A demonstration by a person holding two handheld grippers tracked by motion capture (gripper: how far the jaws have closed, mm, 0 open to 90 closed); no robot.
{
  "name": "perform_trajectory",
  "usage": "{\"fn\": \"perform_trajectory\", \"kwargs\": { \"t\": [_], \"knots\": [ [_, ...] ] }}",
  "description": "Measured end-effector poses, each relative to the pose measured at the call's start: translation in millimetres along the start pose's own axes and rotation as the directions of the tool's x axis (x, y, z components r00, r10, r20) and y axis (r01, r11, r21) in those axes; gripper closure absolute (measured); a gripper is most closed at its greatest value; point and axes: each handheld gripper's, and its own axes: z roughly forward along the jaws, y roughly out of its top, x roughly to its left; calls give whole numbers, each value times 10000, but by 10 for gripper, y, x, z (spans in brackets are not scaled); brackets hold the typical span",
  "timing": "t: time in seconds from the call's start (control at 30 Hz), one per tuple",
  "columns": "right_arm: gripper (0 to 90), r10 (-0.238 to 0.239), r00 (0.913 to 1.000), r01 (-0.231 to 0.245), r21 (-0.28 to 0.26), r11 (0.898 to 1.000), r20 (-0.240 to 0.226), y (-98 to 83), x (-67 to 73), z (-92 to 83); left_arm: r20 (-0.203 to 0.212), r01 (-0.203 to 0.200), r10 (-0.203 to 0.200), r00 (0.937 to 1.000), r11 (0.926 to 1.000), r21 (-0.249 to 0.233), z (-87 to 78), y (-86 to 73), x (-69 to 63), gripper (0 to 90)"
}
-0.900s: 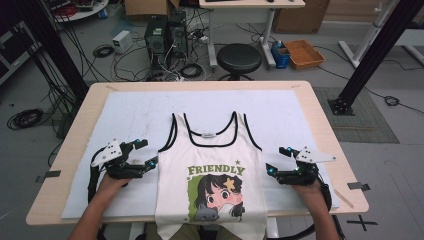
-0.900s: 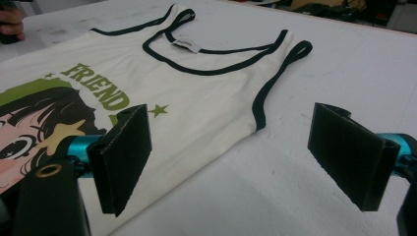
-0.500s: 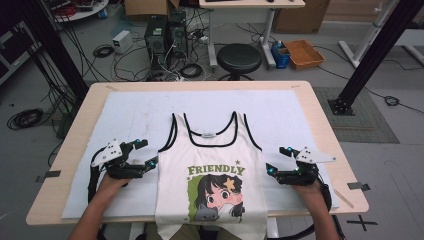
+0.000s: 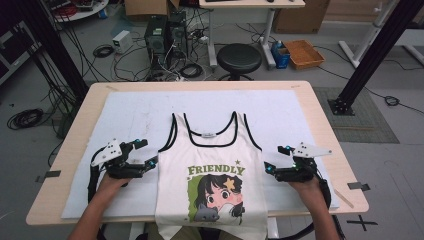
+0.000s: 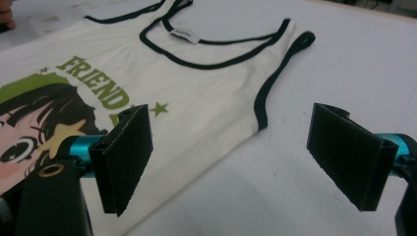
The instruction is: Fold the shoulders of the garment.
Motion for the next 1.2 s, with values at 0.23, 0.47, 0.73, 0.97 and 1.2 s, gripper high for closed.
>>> {"fn": "perform_trajectory", "kwargs": {
  "t": [0.23,0.47,0.73,0.97,1.2],
  "knots": [
    [170,-376,9993,376,90,9993,-18,213,28,61,31,127,-127,9999,9999,-7,-1,0,9,204],
    [170,-525,9986,522,297,9982,79,535,-73,248,50,19,-19,10000,10000,13,1,1,3,204],
    [172,-708,9968,679,746,9949,362,860,-222,597,34,213,-213,9998,9998,-27,-4,0,20,204],
    [195,-738,9949,623,1578,9855,682,1045,-350,1043,39,304,-304,9995,9995,-58,-7,-1,26,204],
    [262,-766,9851,346,2586,9654,1542,1061,-520,1498,6,397,-397,9992,9992,-93,-8,-2,36,204]
  ]
}}
